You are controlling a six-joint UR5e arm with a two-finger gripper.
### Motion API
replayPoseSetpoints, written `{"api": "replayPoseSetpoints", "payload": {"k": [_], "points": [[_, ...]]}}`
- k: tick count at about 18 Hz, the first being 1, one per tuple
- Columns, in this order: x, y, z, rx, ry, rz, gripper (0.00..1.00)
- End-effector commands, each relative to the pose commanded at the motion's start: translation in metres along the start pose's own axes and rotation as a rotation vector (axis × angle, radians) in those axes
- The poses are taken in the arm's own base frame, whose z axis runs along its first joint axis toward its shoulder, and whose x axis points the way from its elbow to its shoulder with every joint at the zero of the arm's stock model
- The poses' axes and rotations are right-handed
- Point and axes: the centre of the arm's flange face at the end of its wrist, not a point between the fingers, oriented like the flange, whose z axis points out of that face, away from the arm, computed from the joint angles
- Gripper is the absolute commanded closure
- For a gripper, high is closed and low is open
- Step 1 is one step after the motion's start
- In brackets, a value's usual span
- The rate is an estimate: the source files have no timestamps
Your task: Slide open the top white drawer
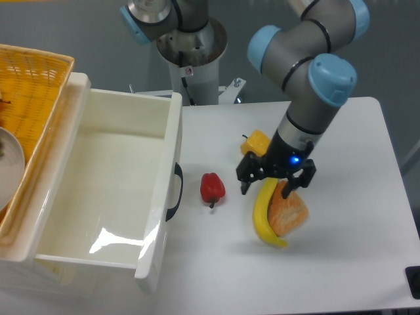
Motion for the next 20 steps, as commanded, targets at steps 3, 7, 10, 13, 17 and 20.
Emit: {"api": "replayPoseSetpoints", "payload": {"k": [3, 7, 10, 13, 17, 20], "points": [[-0.013, 0.009, 0.014, -0.108, -0.115, 0.103, 0.0], [-0.031, 0.015, 0.027, -0.212, -0.169, 0.331, 0.0], [-0.045, 0.018, 0.035, -0.297, -0.208, 0.465, 0.0], [-0.056, 0.017, 0.054, -0.345, -0.223, 0.568, 0.0], [-0.061, 0.015, 0.065, -0.345, -0.224, 0.571, 0.0], [-0.065, 0.01, 0.062, -0.336, -0.227, 0.598, 0.0]]}}
